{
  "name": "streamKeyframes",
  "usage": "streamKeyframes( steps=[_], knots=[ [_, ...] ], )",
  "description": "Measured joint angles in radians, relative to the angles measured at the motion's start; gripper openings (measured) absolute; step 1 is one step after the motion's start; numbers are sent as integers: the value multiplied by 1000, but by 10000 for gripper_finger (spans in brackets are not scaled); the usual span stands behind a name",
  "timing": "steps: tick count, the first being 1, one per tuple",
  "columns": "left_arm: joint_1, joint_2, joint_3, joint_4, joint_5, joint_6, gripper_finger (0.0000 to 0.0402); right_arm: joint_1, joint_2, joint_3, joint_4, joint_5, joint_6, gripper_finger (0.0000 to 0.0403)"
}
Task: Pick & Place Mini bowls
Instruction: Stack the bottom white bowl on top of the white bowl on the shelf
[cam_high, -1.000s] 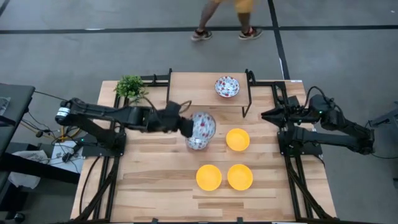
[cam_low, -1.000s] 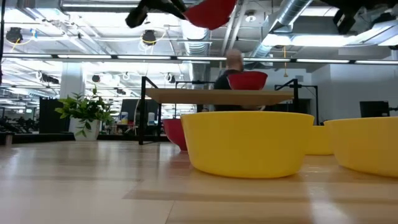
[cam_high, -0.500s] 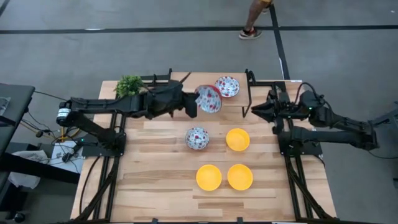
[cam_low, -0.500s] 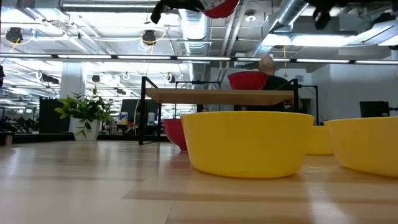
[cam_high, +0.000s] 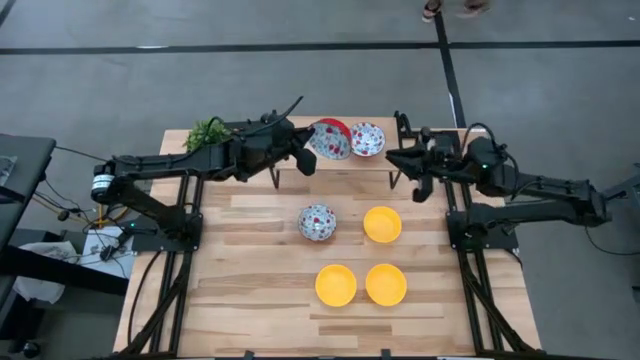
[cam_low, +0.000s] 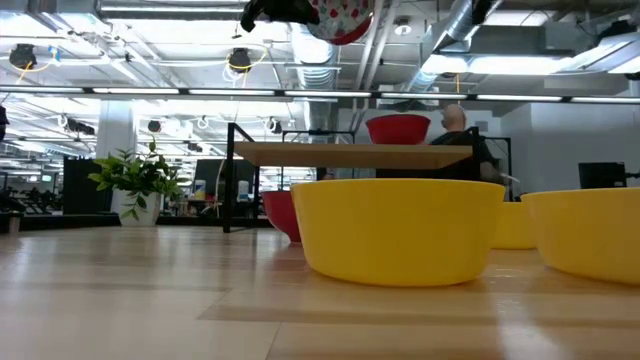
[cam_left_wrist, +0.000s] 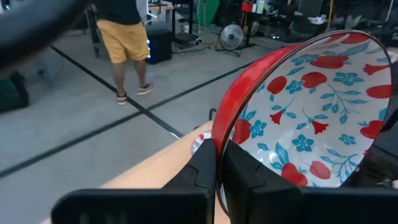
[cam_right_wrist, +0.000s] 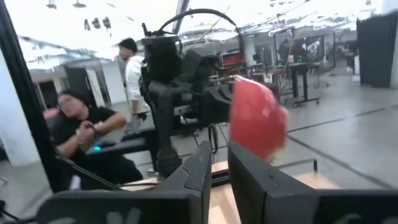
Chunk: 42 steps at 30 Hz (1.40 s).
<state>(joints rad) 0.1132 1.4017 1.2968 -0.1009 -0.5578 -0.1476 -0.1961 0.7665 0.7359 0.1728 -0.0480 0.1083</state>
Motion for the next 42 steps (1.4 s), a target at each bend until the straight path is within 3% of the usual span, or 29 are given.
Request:
streamKeyframes(
  steps=[5,10,18,24,32,42],
  knots=[
    [23,-1,0,6,0,78,8,73,140,138,-58,90,-91,22],
    [25,-1,0,6,1,141,8,143,276,294,-210,293,-128,14],
    [24,-1,-1,6,12,178,8,223,462,526,-407,593,-128,58],
    [24,-1,-1,8,12,219,8,250,560,661,-512,636,-127,83],
    [24,-1,-1,13,12,219,8,296,630,773,-610,847,-116,87],
    [24,-1,-1,22,12,219,8,313,629,791,-644,859,-68,87]
  ],
)
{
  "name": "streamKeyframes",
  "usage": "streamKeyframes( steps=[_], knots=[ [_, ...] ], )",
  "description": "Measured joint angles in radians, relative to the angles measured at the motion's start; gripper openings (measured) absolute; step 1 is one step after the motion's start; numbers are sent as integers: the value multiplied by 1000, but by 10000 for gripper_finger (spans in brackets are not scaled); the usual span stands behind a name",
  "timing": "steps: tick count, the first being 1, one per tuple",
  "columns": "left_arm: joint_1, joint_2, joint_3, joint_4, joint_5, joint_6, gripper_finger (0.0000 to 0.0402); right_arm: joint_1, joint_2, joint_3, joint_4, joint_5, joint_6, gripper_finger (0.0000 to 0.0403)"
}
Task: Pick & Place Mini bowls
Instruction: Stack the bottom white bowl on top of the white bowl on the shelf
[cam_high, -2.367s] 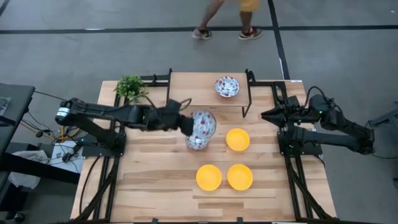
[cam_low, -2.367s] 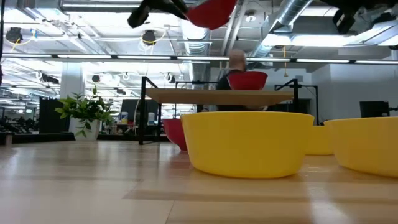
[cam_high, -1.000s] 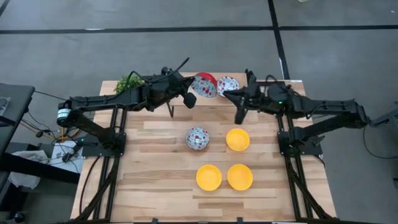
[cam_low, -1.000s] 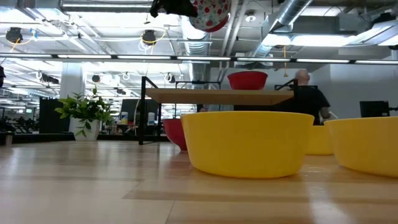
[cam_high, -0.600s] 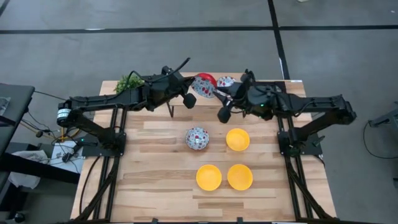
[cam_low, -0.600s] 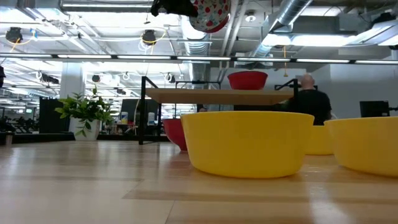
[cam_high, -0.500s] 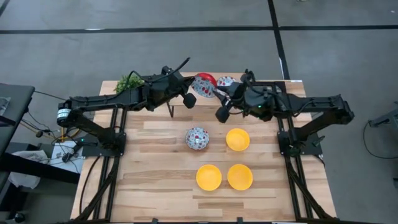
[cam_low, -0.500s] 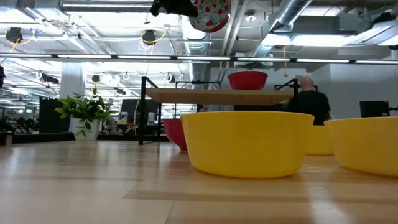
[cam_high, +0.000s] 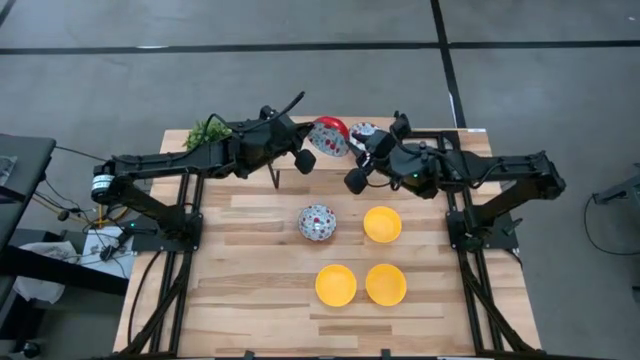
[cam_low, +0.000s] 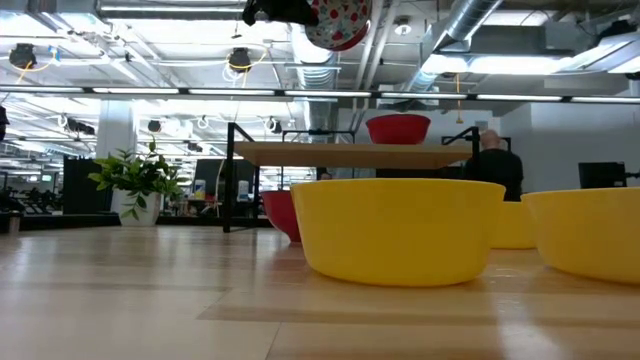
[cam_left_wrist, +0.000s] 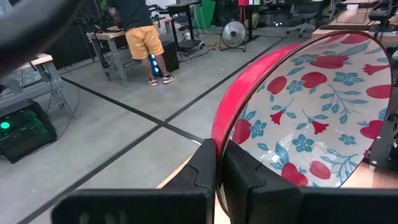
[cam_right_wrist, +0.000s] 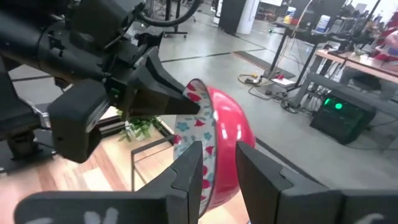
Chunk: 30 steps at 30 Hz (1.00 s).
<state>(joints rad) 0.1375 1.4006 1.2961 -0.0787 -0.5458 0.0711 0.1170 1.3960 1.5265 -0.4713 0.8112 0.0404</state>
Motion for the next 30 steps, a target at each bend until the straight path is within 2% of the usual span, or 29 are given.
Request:
streamKeyframes(
  steps=[30],
  knots=[
    [-3,0,0,13,1,0,8,-20,33,-2,-56,-4,76,87]
  ],
)
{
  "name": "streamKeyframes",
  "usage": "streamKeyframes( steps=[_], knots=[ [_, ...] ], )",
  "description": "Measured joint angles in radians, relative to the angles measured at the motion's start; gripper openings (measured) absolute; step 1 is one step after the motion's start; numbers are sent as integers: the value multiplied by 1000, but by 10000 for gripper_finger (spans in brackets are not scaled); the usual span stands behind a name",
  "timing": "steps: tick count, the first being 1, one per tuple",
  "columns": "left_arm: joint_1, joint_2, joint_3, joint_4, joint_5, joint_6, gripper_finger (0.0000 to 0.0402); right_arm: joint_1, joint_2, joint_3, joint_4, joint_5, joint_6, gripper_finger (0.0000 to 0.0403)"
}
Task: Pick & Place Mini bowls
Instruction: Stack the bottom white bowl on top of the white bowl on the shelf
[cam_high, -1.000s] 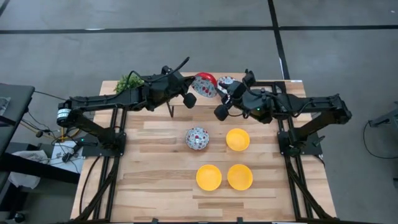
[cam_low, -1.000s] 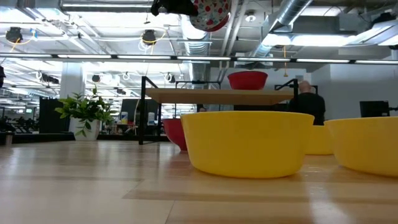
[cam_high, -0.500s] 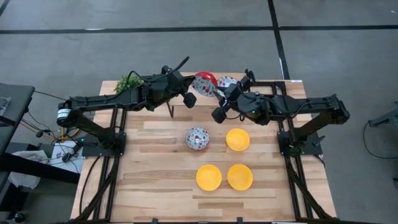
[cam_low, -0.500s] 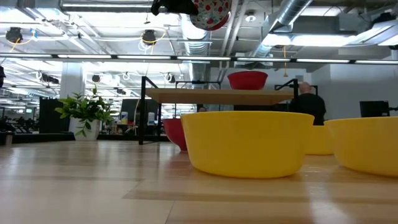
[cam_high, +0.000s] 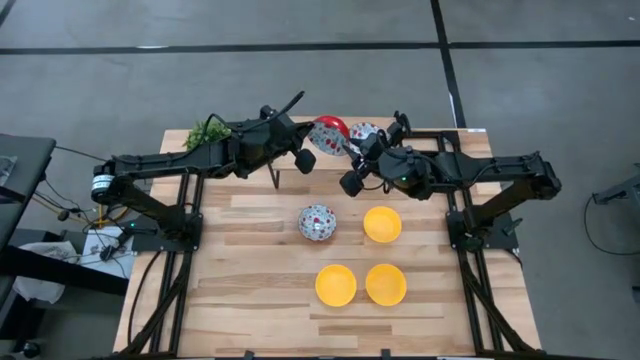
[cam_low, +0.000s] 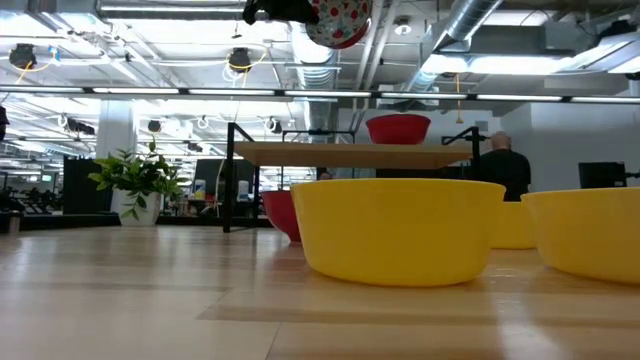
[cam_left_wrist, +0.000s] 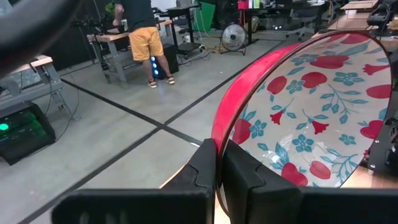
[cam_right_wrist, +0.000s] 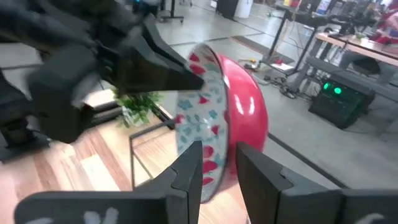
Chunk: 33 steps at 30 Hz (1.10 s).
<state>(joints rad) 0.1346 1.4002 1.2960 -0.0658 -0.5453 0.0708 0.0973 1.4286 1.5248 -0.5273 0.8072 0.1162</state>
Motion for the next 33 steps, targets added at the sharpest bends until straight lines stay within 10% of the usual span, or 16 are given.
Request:
streamKeyframes(
  steps=[33],
  knots=[
    [-11,0,-1,14,25,-9,8,-33,-2,0,-15,5,8,2]
  ],
)
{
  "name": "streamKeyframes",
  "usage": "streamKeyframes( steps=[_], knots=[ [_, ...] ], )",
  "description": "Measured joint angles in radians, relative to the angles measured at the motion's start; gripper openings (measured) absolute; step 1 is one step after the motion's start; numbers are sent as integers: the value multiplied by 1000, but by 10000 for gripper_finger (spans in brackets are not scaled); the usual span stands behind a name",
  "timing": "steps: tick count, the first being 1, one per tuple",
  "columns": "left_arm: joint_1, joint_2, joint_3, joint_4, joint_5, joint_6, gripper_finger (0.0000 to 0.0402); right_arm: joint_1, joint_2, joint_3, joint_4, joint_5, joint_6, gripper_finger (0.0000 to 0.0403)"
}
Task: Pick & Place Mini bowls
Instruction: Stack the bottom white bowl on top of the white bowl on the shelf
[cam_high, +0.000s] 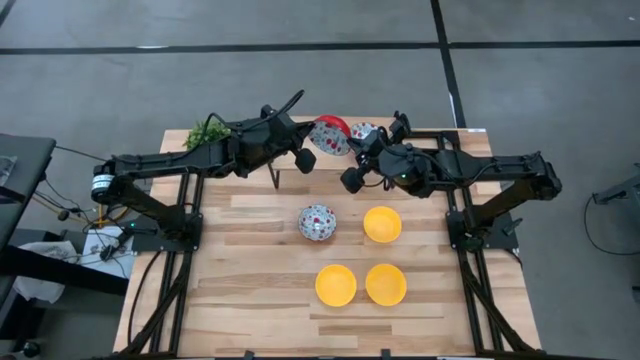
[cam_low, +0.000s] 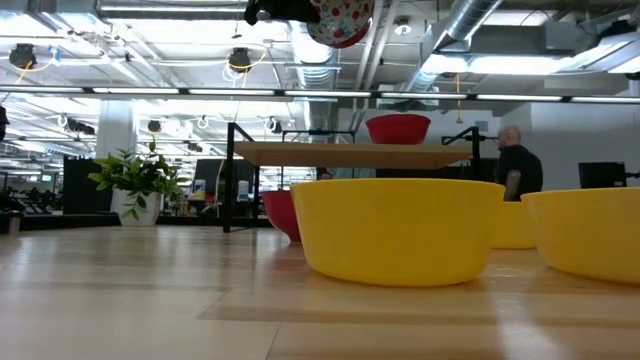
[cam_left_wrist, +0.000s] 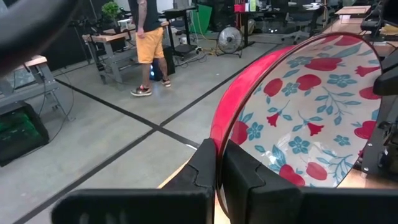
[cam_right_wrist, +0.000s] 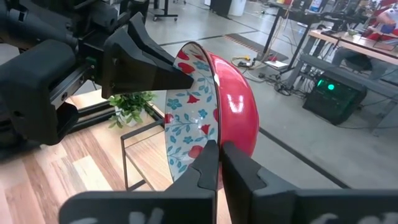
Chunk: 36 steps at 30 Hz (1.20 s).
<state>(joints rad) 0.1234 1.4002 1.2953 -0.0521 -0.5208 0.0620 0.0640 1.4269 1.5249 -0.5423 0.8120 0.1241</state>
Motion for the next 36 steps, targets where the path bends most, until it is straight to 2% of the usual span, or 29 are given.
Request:
streamKeyframes(
  steps=[12,21,26,31,36],
  knots=[
    [-1,0,0,5,9,1,8,0,-1,0,2,-21,0,10],
    [-3,0,0,7,18,2,8,-1,0,0,8,-46,59,96],
    [-4,0,0,9,23,0,8,-6,1,0,12,-35,60,124],
    [-5,0,0,14,34,-21,8,-28,2,0,28,-29,61,125],
    [-5,0,0,16,41,-29,8,-45,2,0,28,-21,63,96]
  ],
)
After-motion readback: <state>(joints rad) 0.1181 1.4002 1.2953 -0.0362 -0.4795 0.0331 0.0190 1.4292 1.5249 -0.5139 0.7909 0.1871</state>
